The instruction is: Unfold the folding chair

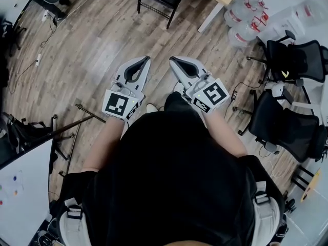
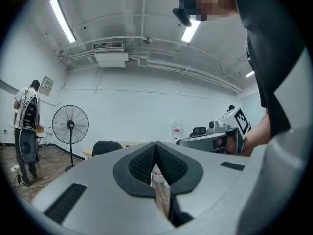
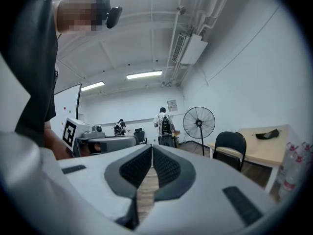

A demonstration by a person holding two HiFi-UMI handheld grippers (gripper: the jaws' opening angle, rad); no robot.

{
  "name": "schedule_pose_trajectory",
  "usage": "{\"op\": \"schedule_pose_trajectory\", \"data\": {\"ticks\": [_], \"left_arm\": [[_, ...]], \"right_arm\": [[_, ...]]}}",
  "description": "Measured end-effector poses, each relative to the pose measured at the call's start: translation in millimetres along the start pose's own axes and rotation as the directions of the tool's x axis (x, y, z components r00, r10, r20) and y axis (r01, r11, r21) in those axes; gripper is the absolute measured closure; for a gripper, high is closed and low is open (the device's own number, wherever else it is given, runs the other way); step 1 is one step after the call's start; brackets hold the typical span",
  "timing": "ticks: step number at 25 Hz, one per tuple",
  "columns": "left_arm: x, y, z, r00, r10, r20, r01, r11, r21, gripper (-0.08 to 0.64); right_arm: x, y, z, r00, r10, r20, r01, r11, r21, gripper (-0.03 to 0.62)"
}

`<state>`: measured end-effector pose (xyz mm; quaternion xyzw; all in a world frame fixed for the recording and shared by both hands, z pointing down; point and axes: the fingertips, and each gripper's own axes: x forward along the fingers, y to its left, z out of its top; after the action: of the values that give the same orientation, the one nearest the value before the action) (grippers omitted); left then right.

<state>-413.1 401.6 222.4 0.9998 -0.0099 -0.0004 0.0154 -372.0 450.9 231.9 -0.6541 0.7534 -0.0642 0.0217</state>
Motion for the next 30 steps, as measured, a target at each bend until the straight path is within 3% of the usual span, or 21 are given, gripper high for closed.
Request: {"op": "schedule_pose_trajectory", "data": {"ticks": [6, 11, 16, 24, 30], "left_arm": [[48, 10, 0, 1.000, 0.008, -0.005, -0.008, 1.000, 0.004, 0.520], [98, 20, -6, 0.999, 0.017, -0.028, -0.017, 1.000, 0.009, 0.426], [151, 35, -9, 0.998, 0.049, -0.038, -0.050, 0.999, -0.007, 0.359], [235, 42, -10, 0.994, 0.089, -0.071, -0.089, 0.996, 0.005, 0.297], [282, 50, -15, 0.988, 0.128, -0.081, -0.128, 0.992, 0.007, 0.261]], "right_arm": [[3, -60, 1, 0.999, -0.050, 0.002, 0.050, 0.998, 0.036, 0.568], [2, -122, 3, 0.996, -0.090, -0.006, 0.091, 0.995, 0.049, 0.473], [2, -184, 11, 0.994, -0.110, 0.001, 0.110, 0.993, 0.041, 0.324], [-10, -273, 18, 0.995, -0.104, 0.001, 0.104, 0.994, 0.023, 0.269], [-12, -324, 16, 0.995, -0.093, -0.018, 0.094, 0.996, 0.010, 0.164]]}}
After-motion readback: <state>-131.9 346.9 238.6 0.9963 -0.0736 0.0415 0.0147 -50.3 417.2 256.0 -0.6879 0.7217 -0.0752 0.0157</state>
